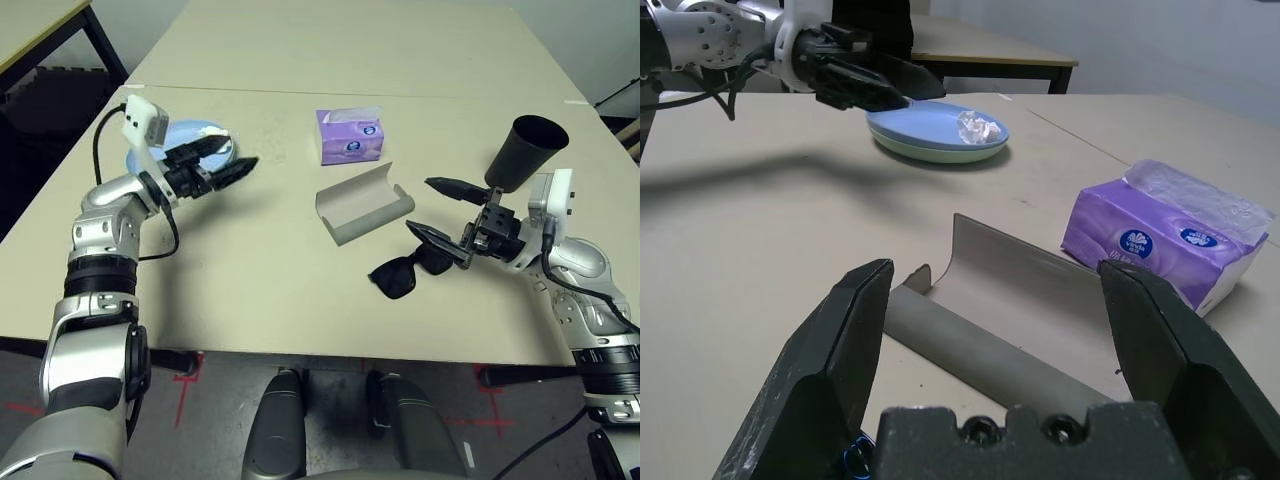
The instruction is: Organize and tidy the items on the table.
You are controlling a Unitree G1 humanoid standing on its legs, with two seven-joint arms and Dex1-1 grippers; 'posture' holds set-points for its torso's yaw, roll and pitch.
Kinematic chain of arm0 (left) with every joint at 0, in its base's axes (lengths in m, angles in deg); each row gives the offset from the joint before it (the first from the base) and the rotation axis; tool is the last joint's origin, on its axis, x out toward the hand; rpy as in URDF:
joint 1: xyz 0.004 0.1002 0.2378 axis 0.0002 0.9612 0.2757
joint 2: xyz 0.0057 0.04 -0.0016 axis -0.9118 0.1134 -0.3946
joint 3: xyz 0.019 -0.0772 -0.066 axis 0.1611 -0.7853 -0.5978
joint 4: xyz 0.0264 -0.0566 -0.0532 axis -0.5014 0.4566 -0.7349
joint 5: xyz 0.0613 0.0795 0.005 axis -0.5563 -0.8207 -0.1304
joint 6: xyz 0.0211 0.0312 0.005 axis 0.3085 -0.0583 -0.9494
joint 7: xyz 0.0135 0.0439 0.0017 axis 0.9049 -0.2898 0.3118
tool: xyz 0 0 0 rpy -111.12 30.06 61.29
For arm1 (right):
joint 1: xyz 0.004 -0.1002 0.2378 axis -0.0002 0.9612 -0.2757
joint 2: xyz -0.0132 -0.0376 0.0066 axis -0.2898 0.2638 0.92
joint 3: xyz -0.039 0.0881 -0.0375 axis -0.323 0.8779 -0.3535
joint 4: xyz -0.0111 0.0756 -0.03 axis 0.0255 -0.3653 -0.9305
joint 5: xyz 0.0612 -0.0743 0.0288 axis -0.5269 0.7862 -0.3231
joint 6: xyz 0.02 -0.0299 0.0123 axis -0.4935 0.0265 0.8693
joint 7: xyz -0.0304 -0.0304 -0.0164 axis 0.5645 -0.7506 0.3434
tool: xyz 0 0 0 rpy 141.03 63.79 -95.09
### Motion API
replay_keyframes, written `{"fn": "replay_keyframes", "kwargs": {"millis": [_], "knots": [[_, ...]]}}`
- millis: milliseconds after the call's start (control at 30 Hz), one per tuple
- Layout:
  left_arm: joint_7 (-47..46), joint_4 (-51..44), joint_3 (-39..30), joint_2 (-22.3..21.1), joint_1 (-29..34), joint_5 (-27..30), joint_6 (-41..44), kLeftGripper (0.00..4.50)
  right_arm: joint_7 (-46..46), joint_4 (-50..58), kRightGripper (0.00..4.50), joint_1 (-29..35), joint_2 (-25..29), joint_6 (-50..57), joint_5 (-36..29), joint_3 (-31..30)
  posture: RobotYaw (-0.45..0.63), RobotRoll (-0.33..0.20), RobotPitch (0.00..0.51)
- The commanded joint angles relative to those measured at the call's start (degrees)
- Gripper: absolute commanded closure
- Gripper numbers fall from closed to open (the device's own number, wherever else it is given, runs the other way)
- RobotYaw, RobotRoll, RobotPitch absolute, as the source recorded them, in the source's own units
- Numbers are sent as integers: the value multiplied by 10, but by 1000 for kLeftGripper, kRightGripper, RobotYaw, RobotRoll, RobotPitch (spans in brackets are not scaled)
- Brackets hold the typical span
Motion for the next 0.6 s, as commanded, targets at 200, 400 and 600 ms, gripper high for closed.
{"fn": "replay_keyframes", "kwargs": {"millis": [200, 400, 600], "knots": [[106, -31, 46, -7, 34, -9, -64, 8, -16, -8, 0, 6, 19, -5, -3, 15, 173, 0, 167], [139, -58, 64, -2, 59, -11, -81, 8, -18, -6, 0, 6, 18, -7, -6, 15, 177, 0, 175], [163, -94, 79, 7, 78, -1, -90, 8, -28, 7, 0, 14, 32, 4, -1, 11, 164, 0, 190]]}}
